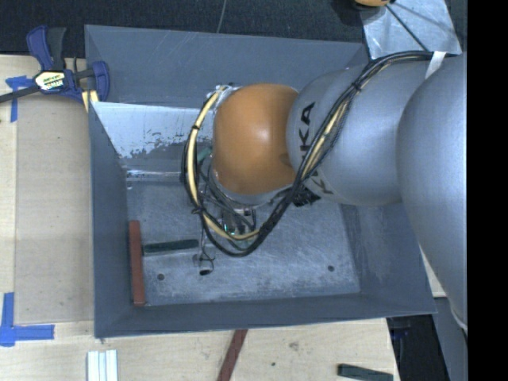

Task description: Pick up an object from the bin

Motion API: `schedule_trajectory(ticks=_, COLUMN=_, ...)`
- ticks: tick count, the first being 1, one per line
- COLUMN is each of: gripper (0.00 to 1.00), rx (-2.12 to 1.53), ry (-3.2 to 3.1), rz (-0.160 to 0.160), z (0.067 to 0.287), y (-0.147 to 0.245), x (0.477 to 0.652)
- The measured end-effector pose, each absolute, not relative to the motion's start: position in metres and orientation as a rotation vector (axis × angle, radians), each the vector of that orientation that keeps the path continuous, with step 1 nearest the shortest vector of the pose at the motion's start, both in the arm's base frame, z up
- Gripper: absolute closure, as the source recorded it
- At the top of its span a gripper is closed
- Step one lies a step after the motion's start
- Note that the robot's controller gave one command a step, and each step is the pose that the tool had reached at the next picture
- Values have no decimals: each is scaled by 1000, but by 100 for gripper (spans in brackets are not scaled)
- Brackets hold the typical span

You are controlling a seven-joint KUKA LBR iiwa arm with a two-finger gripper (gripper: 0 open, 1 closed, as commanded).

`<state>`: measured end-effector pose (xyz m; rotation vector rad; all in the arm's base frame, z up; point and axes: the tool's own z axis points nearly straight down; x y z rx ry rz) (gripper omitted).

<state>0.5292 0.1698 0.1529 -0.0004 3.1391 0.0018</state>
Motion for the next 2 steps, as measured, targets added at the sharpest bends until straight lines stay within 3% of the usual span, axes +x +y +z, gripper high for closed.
schedule_trajectory(ticks=1, gripper=100, rx=-248, ry=3130, rz=1, z=74, y=175, x=536)
schedule_trajectory(ticks=2, gripper=100, rx=-247, ry=3131, rz=1, z=74, y=175, x=536)
